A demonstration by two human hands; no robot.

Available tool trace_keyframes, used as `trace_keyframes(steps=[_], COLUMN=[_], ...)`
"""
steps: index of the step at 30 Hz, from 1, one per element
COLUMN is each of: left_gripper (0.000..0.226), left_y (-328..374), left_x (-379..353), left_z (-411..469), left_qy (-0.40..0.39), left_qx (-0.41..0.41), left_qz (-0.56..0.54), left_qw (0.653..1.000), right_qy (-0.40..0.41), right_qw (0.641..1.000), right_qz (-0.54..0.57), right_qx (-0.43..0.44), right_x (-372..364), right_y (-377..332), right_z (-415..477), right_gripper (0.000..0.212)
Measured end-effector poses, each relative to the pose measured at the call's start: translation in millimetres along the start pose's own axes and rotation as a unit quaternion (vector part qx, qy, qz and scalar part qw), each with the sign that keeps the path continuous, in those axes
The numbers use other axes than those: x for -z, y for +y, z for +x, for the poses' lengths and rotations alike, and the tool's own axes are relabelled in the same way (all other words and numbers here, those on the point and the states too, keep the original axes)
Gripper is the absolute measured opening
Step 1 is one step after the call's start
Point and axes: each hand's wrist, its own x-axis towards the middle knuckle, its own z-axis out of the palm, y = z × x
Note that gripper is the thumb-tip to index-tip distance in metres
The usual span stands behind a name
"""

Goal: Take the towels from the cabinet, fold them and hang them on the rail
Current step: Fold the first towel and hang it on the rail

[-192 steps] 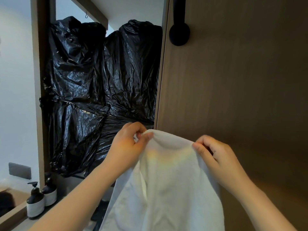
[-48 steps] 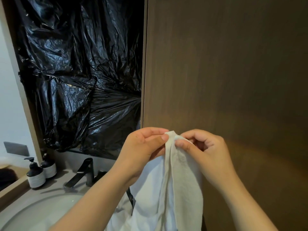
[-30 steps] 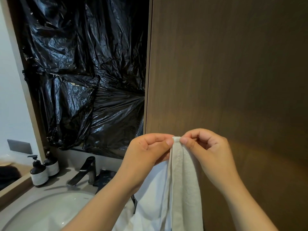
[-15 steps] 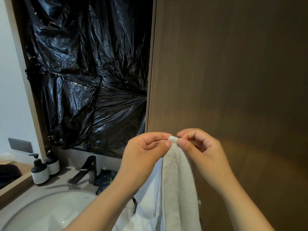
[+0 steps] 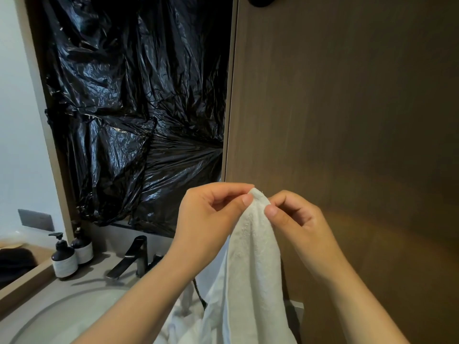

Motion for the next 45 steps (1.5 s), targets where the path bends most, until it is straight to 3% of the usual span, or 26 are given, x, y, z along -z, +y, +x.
trace_keyframes(steps=[5, 9, 12, 20, 25, 32, 41, 45], left_gripper=[0.022, 0.021, 0.019, 0.021, 0.016, 0.021, 0.015, 0.017], left_y=[11, 23, 27, 1, -11, -24, -38, -52], left_x=[5, 12, 19, 15, 12, 16, 14, 15], left_z=[15, 34, 45, 41, 46, 54, 62, 64], left_qy=[0.004, 0.037, 0.069, 0.085, 0.093, 0.111, 0.118, 0.127], left_qx=[-0.022, -0.044, -0.062, -0.057, -0.064, -0.052, -0.033, -0.033], left_qz=[0.009, 0.005, 0.033, 0.117, 0.145, 0.158, 0.167, 0.205], left_qw=[1.0, 0.998, 0.995, 0.988, 0.983, 0.98, 0.978, 0.97], right_qy=[-0.022, -0.037, -0.018, 0.054, 0.018, 0.012, 0.119, 0.068], right_qw=[0.999, 0.993, 0.985, 0.97, 0.964, 0.975, 0.975, 0.977], right_qz=[-0.024, -0.103, -0.168, -0.232, -0.265, -0.219, -0.19, -0.203], right_qx=[0.018, 0.035, 0.036, 0.041, 0.03, -0.04, -0.004, 0.013], right_x=[6, 15, 24, 14, 7, 9, -3, 9], right_y=[-9, -15, -9, 27, 45, 64, 84, 81], right_z=[11, 20, 18, 4, -6, -17, -32, -33], right_gripper=[0.019, 0.027, 0.034, 0.02, 0.026, 0.027, 0.025, 0.019])
